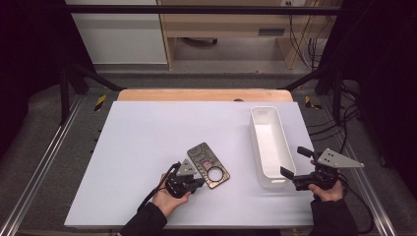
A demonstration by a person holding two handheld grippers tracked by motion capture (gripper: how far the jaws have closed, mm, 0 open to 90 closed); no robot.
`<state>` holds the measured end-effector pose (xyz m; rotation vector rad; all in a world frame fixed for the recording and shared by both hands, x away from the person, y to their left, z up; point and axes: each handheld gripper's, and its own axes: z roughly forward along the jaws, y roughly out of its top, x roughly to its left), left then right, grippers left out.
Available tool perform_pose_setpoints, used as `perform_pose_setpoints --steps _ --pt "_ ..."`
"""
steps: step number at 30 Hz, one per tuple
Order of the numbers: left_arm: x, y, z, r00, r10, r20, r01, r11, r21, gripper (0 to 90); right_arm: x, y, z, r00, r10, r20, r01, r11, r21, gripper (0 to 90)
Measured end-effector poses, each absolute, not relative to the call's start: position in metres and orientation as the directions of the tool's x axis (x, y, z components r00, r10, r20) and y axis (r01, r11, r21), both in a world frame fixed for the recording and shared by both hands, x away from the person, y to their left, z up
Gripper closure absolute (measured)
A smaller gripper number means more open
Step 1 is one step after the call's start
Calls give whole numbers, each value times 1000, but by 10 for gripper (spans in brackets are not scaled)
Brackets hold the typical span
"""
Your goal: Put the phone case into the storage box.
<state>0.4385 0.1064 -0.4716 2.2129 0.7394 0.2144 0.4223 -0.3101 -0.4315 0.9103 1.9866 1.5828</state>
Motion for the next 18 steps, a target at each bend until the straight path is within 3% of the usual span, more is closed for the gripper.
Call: perform_pose_setpoints --steps 18 --pt "441 87 -479 817 572 -68 432 -530 730 893 422 -311 -431 -687 724 61 218 126 968 5"
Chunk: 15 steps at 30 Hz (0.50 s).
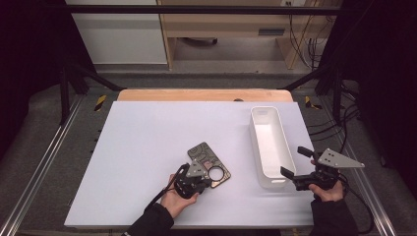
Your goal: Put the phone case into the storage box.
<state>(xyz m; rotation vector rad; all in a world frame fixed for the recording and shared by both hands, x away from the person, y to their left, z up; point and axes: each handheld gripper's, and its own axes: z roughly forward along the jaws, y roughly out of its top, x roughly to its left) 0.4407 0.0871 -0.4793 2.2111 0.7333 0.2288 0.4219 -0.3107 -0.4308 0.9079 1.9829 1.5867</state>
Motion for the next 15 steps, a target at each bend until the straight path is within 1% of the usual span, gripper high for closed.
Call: perform_pose_setpoints --steps 11,15 --pt "445 79 -483 813 576 -86 433 -500 750 893 422 -311 -431 -687 724 64 222 125 967 5" --pt "447 75 -483 814 575 -80 426 -498 755 893 422 -311 -431 -688 723 64 221 125 967 5"
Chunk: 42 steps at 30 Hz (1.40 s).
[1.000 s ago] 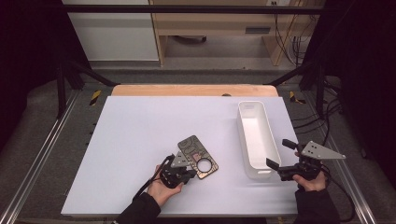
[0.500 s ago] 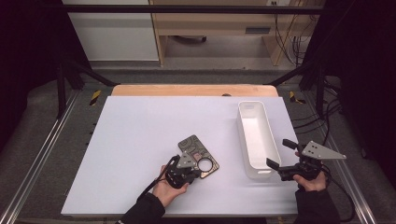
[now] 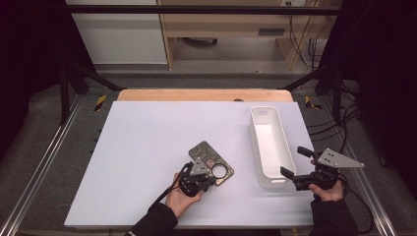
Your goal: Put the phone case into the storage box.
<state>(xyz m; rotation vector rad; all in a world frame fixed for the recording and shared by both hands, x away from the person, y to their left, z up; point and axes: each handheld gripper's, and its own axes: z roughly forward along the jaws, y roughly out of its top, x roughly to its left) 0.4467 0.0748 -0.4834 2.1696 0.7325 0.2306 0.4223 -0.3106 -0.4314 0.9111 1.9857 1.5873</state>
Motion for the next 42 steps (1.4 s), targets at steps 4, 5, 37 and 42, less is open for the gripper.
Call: perform_pose_setpoints --steps 4,5,37,42 --pt "448 72 -484 815 575 -76 421 -497 759 892 422 -311 -432 -687 724 64 222 126 967 5" --pt "448 72 -484 815 575 -72 418 -498 760 892 422 -311 -432 -687 724 64 222 126 967 5" --pt "489 104 -413 785 619 -21 368 -440 819 893 422 -310 -430 -686 725 59 218 127 968 5" --pt "503 99 -408 780 625 -19 371 -438 819 893 422 -310 -431 -686 725 61 220 127 967 4"
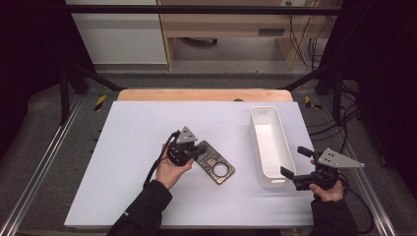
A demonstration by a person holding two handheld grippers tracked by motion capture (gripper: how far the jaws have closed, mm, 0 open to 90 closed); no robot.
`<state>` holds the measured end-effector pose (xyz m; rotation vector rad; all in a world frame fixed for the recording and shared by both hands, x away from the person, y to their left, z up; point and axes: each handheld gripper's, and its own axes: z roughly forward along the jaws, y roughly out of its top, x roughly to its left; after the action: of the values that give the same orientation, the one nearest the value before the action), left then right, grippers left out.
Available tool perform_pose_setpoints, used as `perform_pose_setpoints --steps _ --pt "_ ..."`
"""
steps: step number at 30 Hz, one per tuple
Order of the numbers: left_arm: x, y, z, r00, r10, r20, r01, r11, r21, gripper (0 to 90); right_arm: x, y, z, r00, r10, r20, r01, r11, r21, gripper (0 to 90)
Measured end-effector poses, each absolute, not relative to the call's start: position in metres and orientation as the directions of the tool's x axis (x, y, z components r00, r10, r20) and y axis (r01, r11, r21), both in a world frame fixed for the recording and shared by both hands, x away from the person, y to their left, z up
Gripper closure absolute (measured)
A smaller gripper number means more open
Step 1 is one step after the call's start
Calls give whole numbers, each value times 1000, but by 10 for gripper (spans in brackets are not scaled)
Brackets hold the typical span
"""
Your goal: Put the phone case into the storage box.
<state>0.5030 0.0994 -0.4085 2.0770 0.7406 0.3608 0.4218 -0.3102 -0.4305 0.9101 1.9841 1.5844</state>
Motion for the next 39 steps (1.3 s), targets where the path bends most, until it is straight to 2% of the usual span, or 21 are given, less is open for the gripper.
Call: perform_pose_setpoints --steps 19,39 --pt "555 73 -416 755 656 1 388 -448 806 892 422 -309 -431 -685 726 59 217 126 968 4" --pt "590 65 -453 738 674 9 451 -504 737 892 422 -310 -430 -687 725 60 214 123 969 4"
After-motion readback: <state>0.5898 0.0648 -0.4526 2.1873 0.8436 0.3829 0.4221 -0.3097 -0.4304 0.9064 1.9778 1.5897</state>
